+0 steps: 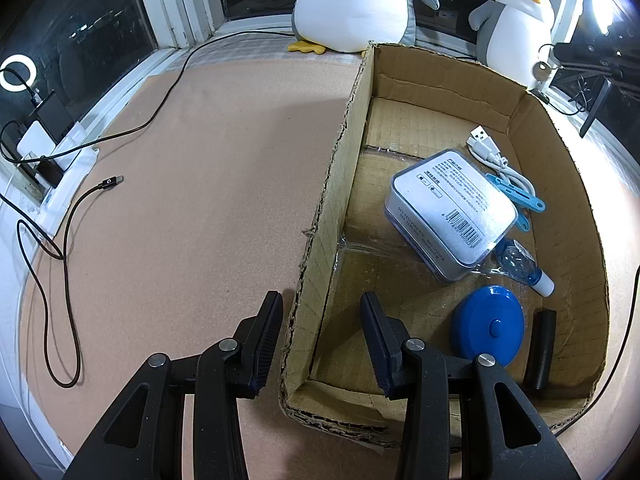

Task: Organize rigid objects
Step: 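Carry the keys into the cardboard box and open the right gripper, then move the right tool to the white AC adapter on the mat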

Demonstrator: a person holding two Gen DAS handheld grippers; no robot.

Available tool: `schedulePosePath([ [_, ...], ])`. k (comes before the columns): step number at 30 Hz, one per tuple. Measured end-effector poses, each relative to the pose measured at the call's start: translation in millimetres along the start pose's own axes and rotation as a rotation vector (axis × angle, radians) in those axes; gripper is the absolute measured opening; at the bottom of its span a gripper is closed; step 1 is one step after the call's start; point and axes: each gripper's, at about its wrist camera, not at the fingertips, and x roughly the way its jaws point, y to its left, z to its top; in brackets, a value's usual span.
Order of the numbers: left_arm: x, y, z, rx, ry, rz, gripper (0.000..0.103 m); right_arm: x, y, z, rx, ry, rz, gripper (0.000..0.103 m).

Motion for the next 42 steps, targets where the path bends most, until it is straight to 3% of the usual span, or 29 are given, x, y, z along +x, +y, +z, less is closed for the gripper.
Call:
schedulePosePath([
  [22,0.1,0.1,-0.1,0.000,0.000,0.000,0.044,49.7,0.0,-13.7,-0.030,0.123,-0.039,0.003],
  [24,0.0,0.1,0.0,0.000,0.000,0.001,0.044,49.8,-0.4,-13.2,-0.034,0.125,-0.043,0.009],
  [26,0.0,0.2,-0.1,0.001,0.000,0.001,0.044,48.3,-1.1,-12.5,-0.030,0.126,-0.041,0.049],
  [27,0.1,0.5,-0.2,0.000,0.000,0.000,0.044,46.4,-1.2,-12.4,-0.028,0.118,-0.026,0.053],
  [42,0.5,0.3,-1.2,0.000,-0.001,0.002,0.044,0.7,-29.4,-31.6,0.026,0.073,-0.036,0.055],
])
